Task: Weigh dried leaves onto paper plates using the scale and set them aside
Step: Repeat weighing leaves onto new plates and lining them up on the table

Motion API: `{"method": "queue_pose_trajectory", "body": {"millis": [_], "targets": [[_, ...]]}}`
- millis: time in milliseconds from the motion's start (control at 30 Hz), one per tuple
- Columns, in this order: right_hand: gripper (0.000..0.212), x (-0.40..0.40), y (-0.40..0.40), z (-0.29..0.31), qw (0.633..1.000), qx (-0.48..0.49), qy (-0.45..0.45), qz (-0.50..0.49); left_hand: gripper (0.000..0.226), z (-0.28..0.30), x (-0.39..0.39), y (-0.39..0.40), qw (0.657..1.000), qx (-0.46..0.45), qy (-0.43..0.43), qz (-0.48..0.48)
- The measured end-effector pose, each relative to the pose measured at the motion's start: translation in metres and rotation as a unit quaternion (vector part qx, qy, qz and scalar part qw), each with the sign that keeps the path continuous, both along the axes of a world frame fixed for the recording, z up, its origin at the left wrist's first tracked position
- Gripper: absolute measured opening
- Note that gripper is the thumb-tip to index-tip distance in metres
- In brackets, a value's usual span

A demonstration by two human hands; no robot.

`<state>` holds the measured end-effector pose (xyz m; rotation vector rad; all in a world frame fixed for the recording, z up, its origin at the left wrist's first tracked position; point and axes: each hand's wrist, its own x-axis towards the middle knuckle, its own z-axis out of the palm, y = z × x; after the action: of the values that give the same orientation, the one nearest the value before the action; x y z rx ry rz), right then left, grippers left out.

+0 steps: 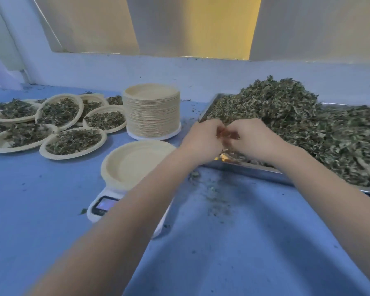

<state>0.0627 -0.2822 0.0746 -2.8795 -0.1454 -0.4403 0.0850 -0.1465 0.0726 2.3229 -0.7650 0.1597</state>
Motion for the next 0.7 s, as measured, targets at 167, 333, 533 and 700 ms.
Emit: {"method": "queue_pose_trajectory", "body": {"millis": [167, 333, 533, 700], "targets": [[0.021, -0.015, -0.06, -0.011, 0.995, -0.033, 0.061, -0.068, 0.036, -0.019, -0.005, -0.071, 0.998, 0.007, 0.062, -0.023], [0.018, -0.018, -0.076, -0.025, 0.994, -0.056, 0.066, -0.059, 0.035, -0.029, -0.014, -0.093, 0.997, 0.002, 0.071, -0.016], [0.029, -0.012, -0.038, -0.026, 0.999, -0.014, 0.032, -0.009, 0.03, -0.025, -0.018, -0.067, 0.999, -0.001, 0.046, 0.029], [0.007, -0.016, 0.016, -0.027, 0.988, 0.095, -0.033, 0.114, 0.035, -0.01, -0.02, -0.007, 0.997, 0.017, -0.011, 0.07]]}}
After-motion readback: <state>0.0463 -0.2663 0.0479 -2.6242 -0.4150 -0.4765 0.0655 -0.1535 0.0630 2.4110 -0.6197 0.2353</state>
